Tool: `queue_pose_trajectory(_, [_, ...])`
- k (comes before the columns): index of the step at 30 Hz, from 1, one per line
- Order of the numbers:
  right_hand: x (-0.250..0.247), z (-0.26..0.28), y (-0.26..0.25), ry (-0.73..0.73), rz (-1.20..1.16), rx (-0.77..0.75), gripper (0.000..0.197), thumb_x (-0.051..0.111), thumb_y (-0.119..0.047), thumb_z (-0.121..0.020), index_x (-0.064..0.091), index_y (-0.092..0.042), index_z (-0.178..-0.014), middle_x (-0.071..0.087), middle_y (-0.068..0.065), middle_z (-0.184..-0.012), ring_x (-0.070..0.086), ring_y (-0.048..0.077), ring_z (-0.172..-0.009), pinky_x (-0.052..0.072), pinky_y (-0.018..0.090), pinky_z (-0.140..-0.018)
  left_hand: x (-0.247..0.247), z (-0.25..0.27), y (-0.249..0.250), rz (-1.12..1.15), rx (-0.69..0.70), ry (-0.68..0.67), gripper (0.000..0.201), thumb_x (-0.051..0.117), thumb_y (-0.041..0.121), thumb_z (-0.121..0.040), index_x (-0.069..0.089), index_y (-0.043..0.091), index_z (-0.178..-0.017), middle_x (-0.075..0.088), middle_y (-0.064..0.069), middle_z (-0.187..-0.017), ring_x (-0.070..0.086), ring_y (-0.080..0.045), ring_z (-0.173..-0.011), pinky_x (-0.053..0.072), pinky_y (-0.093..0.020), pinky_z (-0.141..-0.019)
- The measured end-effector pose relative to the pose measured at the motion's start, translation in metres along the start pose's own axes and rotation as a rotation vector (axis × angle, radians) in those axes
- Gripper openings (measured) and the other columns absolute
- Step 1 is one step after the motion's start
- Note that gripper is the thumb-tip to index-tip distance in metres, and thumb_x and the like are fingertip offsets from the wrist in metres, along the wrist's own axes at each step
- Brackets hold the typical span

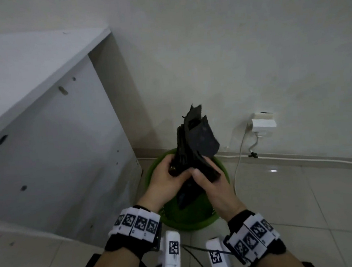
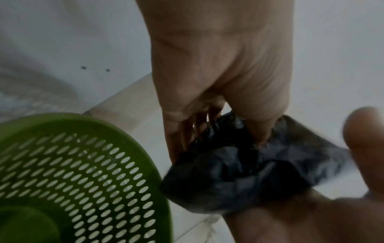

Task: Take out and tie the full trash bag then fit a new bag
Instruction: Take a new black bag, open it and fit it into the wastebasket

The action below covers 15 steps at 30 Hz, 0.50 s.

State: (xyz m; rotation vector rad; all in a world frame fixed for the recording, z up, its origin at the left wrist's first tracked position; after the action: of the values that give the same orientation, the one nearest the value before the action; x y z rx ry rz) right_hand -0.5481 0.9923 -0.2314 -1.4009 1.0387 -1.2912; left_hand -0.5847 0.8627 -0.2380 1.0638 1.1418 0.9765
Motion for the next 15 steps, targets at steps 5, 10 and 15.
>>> queue_pose_trajectory(5, [-0.039,-0.008,0.008,0.354,0.049,0.051,0.014,0.068,-0.025,-0.093,0.075,-0.017,-0.102,0.077,0.005,-0.103,0.072,0.024,-0.100,0.056,0.049,-0.093,-0.024,0.004,-0.010,0.100,-0.015,0.153,0.019,0.060,0.011,-0.095,0.061,0.029,-0.101,0.070,0.002,-0.106,0.067,-0.019,-0.106,0.054,-0.045,-0.096])
queue_pose_trajectory(10, [-0.083,0.024,0.079,0.587,-0.222,0.358,0.019,0.064,-0.018,-0.095,0.065,-0.005,-0.109,0.071,0.019,-0.112,0.071,0.033,-0.094,0.060,0.044,-0.080,-0.060,0.004,-0.005,0.648,-0.059,0.333,0.025,0.052,0.011,-0.101,0.059,0.029,-0.117,0.067,0.000,-0.115,0.066,-0.023,-0.106,0.053,-0.040,-0.093])
queue_pose_trajectory(15, [-0.094,0.042,0.068,0.715,0.055,0.309,0.035,0.066,-0.025,-0.093,0.052,-0.012,-0.123,0.064,0.008,-0.116,0.062,0.022,-0.098,0.053,0.035,-0.082,-0.058,0.007,0.014,0.401,0.082,0.313,0.031,0.052,0.006,-0.099,0.059,0.037,-0.099,0.065,0.010,-0.106,0.063,-0.010,-0.101,0.052,-0.030,-0.088])
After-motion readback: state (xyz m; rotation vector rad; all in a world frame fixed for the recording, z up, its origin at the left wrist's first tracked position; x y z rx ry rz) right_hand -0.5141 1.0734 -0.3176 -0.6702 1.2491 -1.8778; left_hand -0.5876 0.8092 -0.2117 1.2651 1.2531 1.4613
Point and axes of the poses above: each hand's wrist, its own z-axis away from the middle knuckle, its own x-axis out of the palm, y = z × x, the point moved 10 cm from there along -z, towards the middle knuckle
